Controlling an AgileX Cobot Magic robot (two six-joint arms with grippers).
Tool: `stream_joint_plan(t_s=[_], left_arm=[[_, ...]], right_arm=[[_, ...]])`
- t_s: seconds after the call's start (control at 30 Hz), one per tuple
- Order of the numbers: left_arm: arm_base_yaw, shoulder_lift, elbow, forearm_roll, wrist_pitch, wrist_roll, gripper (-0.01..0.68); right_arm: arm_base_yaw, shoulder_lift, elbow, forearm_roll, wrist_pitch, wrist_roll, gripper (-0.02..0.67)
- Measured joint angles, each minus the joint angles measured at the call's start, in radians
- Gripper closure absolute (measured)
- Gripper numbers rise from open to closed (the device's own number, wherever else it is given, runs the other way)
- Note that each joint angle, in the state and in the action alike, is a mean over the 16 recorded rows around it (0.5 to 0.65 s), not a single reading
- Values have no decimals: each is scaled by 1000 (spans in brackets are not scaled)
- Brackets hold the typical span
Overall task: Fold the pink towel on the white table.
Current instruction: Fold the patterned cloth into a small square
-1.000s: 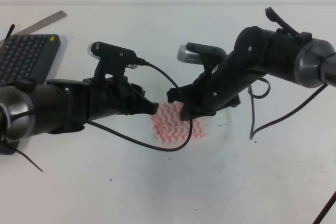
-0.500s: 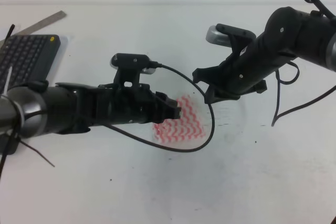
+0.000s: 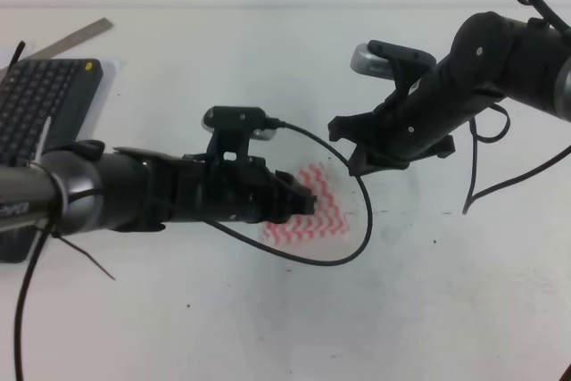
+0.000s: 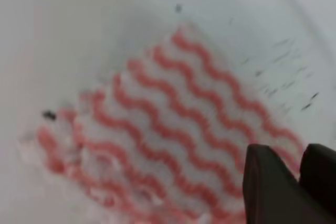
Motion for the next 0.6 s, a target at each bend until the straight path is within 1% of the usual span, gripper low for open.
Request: stream_joint_plan(t_s=[0.17, 0.6], left_arm=[[-2, 26, 0, 39, 13, -36, 543], [-1, 29, 0, 233, 8, -181, 543]], right_arm=[[-1, 0, 0, 0, -1, 0, 665], [-5, 0, 0, 0, -2, 0, 665]])
